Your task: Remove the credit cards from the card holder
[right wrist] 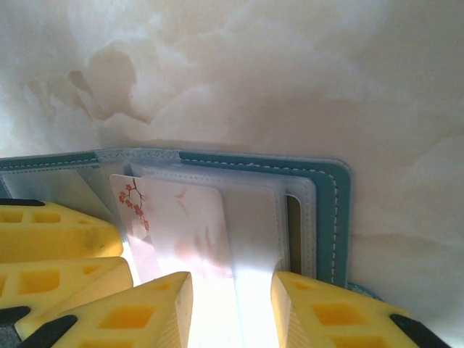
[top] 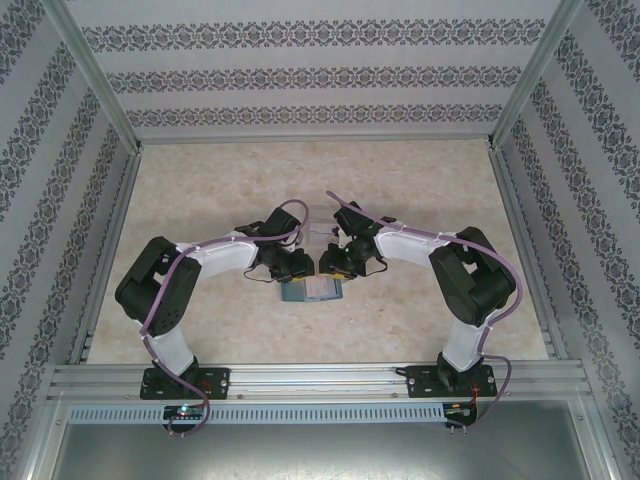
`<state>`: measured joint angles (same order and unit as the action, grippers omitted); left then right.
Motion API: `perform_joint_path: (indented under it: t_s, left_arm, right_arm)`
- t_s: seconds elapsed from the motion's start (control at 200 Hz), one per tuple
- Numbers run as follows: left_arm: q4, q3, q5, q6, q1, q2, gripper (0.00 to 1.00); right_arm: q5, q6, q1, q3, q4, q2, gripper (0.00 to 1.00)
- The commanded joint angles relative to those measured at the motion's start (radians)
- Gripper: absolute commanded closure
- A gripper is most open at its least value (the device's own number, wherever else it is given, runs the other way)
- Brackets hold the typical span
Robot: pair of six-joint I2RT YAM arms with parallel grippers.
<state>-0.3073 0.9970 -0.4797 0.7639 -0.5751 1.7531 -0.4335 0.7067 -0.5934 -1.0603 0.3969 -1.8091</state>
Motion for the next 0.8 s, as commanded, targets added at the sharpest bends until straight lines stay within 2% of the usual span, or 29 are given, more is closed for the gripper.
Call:
perform_joint_path:
  t_s: [0.0,0.335,0.435,0.63,0.794]
  left_arm:
    - [-0.007,-0.013,0.017,0.013,-0.003,0.012,0.72]
    - [-0.003,-0.016,0.030,0.024,-0.004,0.041,0.71]
    - [0.045,-0.031,0.006,0.041,-0.003,0.043,0.71]
    - [0.124,-0.057,-0.036,0.078,-0.003,0.039,0.75]
    - [0.116,-0.055,-0.030,0.074,-0.002,0.019,0.81]
  right_arm:
    - [0.042,-0.011,-0.008,-0.001,0.063,-0.005,0.65]
    - [0.044,-0.009,-0.008,0.005,0.065,0.002,0.65]
    - [0.044,-0.007,-0.009,0.007,0.062,0.004,0.65]
    - [0.044,-0.004,-0.011,0.009,0.060,0.005,0.65]
    - [0.043,-0.005,-0.013,0.009,0.060,0.004,0.65]
